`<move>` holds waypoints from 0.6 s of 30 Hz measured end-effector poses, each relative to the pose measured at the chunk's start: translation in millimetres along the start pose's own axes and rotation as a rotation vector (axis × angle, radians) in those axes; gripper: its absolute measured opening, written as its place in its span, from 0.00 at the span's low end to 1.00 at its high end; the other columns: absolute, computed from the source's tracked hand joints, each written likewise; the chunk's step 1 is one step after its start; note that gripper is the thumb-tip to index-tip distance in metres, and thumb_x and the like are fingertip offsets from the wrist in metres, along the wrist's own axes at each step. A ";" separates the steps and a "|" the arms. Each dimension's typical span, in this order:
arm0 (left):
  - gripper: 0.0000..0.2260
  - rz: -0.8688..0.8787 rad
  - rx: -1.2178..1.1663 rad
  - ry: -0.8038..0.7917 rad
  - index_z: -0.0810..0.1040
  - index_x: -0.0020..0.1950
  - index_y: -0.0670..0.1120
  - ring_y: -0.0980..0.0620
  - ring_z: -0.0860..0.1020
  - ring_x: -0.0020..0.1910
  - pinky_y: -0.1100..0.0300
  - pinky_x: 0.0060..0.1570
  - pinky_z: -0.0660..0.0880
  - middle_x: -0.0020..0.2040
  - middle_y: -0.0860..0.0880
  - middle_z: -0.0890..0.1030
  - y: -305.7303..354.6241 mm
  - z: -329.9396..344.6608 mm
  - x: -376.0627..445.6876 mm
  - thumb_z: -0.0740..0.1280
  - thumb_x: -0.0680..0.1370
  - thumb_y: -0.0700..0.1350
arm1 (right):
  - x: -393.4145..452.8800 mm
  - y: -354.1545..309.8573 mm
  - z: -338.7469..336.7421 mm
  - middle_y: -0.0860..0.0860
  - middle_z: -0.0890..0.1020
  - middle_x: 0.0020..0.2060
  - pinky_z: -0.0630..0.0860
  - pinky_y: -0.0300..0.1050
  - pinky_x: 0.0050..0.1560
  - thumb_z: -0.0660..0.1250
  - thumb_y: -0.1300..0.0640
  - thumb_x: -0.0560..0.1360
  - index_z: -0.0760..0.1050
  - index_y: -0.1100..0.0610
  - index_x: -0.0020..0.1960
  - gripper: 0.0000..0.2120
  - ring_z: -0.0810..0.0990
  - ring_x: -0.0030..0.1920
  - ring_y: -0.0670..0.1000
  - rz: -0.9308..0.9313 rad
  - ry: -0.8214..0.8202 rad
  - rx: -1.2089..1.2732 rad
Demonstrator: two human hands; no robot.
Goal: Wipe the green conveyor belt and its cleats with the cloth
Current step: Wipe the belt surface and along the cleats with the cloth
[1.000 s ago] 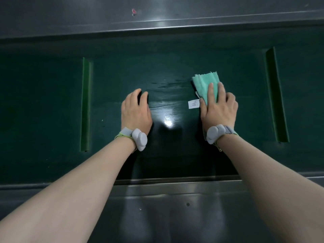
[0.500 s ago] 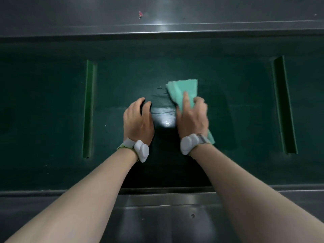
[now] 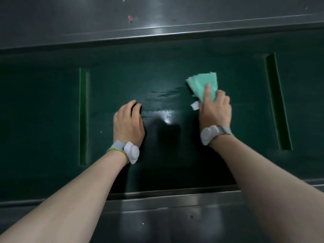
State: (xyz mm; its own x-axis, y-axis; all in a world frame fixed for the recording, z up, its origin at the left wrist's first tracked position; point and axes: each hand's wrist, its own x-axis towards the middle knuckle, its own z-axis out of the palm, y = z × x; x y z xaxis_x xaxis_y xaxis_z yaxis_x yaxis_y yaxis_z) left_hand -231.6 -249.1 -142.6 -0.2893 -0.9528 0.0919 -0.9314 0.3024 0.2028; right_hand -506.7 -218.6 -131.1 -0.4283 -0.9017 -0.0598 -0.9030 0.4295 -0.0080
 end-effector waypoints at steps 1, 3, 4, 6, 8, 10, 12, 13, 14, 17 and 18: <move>0.16 0.007 0.007 -0.003 0.76 0.69 0.42 0.39 0.75 0.67 0.44 0.64 0.70 0.70 0.43 0.76 -1.8 1.4 -0.4 0.60 0.82 0.41 | 4.4 17.7 -0.7 0.64 0.73 0.63 0.74 0.58 0.46 0.63 0.49 0.83 0.61 0.55 0.80 0.28 0.74 0.54 0.65 0.027 -0.023 0.030; 0.16 0.016 0.021 -0.004 0.77 0.69 0.42 0.39 0.75 0.66 0.44 0.64 0.70 0.70 0.42 0.77 -4.0 3.3 -1.3 0.61 0.81 0.40 | 6.2 34.2 -2.3 0.63 0.70 0.64 0.75 0.58 0.49 0.59 0.44 0.84 0.58 0.53 0.81 0.29 0.72 0.56 0.64 0.079 -0.019 0.056; 0.17 0.020 0.029 0.001 0.77 0.68 0.41 0.39 0.75 0.66 0.44 0.63 0.70 0.69 0.42 0.77 -3.3 4.4 -1.6 0.61 0.81 0.40 | 5.5 34.7 -2.7 0.62 0.70 0.64 0.76 0.58 0.50 0.57 0.42 0.84 0.58 0.52 0.81 0.29 0.72 0.57 0.64 0.100 -0.001 0.066; 0.17 0.017 0.036 0.007 0.78 0.67 0.41 0.39 0.76 0.66 0.44 0.62 0.70 0.68 0.42 0.78 -1.2 4.9 -1.6 0.60 0.80 0.40 | 1.8 26.1 -3.1 0.62 0.69 0.65 0.75 0.58 0.53 0.54 0.38 0.84 0.58 0.50 0.81 0.30 0.71 0.58 0.63 0.131 0.017 0.096; 0.18 0.014 0.047 0.009 0.78 0.67 0.42 0.40 0.76 0.65 0.44 0.62 0.70 0.68 0.43 0.78 0.2 4.7 -1.3 0.59 0.79 0.41 | -3.5 19.7 -3.2 0.60 0.69 0.67 0.73 0.58 0.56 0.49 0.35 0.83 0.56 0.48 0.82 0.31 0.70 0.59 0.62 0.163 0.026 0.132; 0.18 0.009 0.051 0.005 0.78 0.67 0.42 0.40 0.76 0.65 0.44 0.62 0.70 0.68 0.43 0.78 1.7 5.2 -2.3 0.59 0.79 0.41 | -7.9 22.1 -1.6 0.59 0.69 0.66 0.73 0.58 0.58 0.47 0.37 0.84 0.56 0.46 0.82 0.29 0.70 0.59 0.61 0.195 0.044 0.171; 0.18 -0.004 0.049 0.000 0.78 0.67 0.42 0.40 0.76 0.66 0.44 0.62 0.71 0.68 0.43 0.78 3.6 6.7 -2.6 0.59 0.79 0.41 | -12.1 25.1 0.1 0.59 0.70 0.65 0.72 0.58 0.58 0.47 0.39 0.85 0.57 0.46 0.81 0.27 0.71 0.58 0.61 0.224 0.067 0.186; 0.18 -0.013 0.045 -0.001 0.78 0.67 0.42 0.40 0.76 0.66 0.44 0.62 0.71 0.68 0.43 0.78 4.3 7.4 -3.1 0.59 0.79 0.41 | -13.2 25.2 1.2 0.58 0.70 0.64 0.72 0.57 0.57 0.48 0.39 0.85 0.57 0.46 0.81 0.27 0.71 0.57 0.60 0.232 0.077 0.183; 0.18 -0.022 0.040 0.000 0.78 0.67 0.43 0.40 0.76 0.66 0.44 0.62 0.71 0.69 0.43 0.78 4.5 8.1 -3.4 0.59 0.80 0.41 | -13.3 25.2 2.2 0.58 0.71 0.63 0.72 0.57 0.56 0.49 0.39 0.85 0.58 0.46 0.81 0.27 0.71 0.57 0.60 0.239 0.084 0.180; 0.18 -0.026 0.039 0.021 0.78 0.67 0.43 0.41 0.76 0.66 0.44 0.63 0.71 0.69 0.44 0.78 3.8 9.4 -4.6 0.58 0.80 0.42 | -10.6 24.5 3.2 0.58 0.71 0.61 0.74 0.56 0.52 0.50 0.38 0.84 0.60 0.47 0.80 0.27 0.72 0.55 0.60 0.241 0.076 0.177; 0.18 -0.023 0.042 0.026 0.78 0.67 0.43 0.41 0.76 0.66 0.44 0.63 0.71 0.69 0.44 0.78 3.8 9.9 -4.3 0.58 0.80 0.42 | -9.1 23.6 3.8 0.59 0.71 0.61 0.75 0.56 0.51 0.51 0.39 0.84 0.61 0.48 0.79 0.27 0.72 0.54 0.60 0.243 0.072 0.184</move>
State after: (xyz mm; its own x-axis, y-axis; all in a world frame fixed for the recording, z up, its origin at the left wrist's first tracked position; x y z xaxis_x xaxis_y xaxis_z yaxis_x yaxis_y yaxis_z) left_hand -236.0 -244.1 -151.9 -0.2622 -0.9584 0.1127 -0.9465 0.2782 0.1638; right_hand -524.0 -200.1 -134.5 -0.6382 -0.7698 -0.0108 -0.7556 0.6290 -0.1830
